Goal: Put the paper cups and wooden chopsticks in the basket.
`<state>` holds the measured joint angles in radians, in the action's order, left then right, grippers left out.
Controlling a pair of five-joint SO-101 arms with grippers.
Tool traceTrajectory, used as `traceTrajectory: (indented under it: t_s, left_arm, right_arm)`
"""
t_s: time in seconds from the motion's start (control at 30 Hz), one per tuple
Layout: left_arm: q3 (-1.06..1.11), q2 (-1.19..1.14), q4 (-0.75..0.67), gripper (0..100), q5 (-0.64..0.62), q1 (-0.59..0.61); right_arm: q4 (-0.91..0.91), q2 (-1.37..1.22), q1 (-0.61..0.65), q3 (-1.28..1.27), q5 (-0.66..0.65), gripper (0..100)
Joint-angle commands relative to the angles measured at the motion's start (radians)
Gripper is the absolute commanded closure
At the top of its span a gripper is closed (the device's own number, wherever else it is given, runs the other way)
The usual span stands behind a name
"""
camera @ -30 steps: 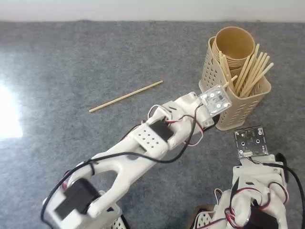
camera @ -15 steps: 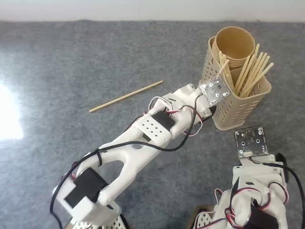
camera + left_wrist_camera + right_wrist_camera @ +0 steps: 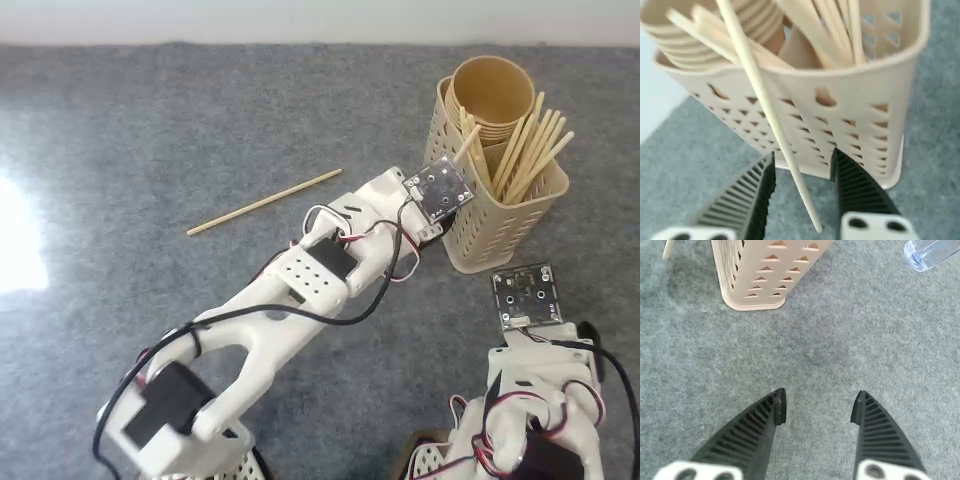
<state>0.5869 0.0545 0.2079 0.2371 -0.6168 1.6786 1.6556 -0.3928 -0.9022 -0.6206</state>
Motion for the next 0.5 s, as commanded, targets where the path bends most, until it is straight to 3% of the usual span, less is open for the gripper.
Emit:
traceTrajectory:
  t_s: [0.0,0.47]
  left_arm:
    - [-0.113,-0.072,-0.025,83,0.005,0.046]
    - [-0.156,-0.152,-0.028,83,0.005,0.057]
  right_arm:
    - [0.004,0.002,-0.004,0.005,-0.009,77.5]
    - [-0.001,0.002,-0.004,0.005,-0.008,77.5]
